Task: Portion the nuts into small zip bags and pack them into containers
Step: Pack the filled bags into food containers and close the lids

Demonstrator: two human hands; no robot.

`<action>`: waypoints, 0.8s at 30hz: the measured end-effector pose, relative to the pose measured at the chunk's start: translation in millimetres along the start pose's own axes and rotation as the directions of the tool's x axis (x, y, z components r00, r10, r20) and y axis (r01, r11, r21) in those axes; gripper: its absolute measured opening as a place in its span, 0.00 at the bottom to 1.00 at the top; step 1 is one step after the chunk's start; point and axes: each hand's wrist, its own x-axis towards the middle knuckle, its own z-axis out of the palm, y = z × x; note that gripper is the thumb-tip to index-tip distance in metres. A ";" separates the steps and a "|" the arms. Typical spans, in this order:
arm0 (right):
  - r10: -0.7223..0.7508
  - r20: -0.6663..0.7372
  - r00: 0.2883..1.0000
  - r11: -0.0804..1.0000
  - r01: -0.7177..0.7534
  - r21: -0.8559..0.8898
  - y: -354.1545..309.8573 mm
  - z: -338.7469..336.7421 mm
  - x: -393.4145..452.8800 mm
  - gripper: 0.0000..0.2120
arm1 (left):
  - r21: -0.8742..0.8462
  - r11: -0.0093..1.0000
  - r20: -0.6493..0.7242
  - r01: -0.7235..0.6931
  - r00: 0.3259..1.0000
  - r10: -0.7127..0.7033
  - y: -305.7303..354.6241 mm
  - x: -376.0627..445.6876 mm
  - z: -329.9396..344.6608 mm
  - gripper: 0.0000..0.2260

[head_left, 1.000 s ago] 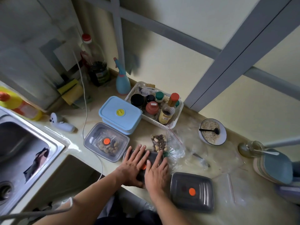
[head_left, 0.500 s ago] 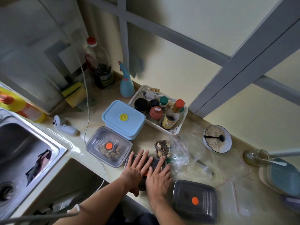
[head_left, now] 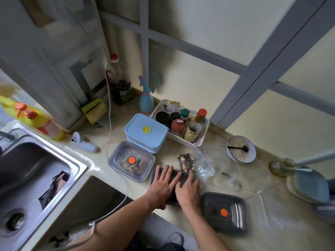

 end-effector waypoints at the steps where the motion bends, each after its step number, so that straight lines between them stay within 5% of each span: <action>1: 0.000 -0.061 0.998 1.000 0.002 0.032 -0.6 -3.5 -3.8 0.33 | 0.001 1.000 -0.037 -0.024 0.999 0.024 -1.3 -1.2 -3.6 0.64; 6: -0.004 -0.270 0.963 0.964 0.075 0.255 -12.7 -0.6 -19.2 0.25 | 0.058 0.986 -0.229 -0.153 0.960 0.163 -23.6 -19.4 -28.6 0.56; 11: -0.084 -0.220 0.972 0.924 0.158 0.349 -72.1 9.8 -33.6 0.23 | 0.072 0.993 -0.283 -0.097 0.952 0.113 -90.1 -46.6 -22.0 0.53; 18: -0.272 -0.021 0.962 0.909 0.264 0.323 -136.6 41.8 -33.1 0.33 | -0.049 0.997 -0.325 0.056 0.943 -0.069 -176.5 -67.3 22.5 0.53; 24: -0.187 -0.076 0.979 0.890 0.202 0.408 -150.2 47.9 -30.0 0.32 | -0.119 0.989 -0.324 0.085 0.938 -0.119 -178.7 -62.1 33.3 0.53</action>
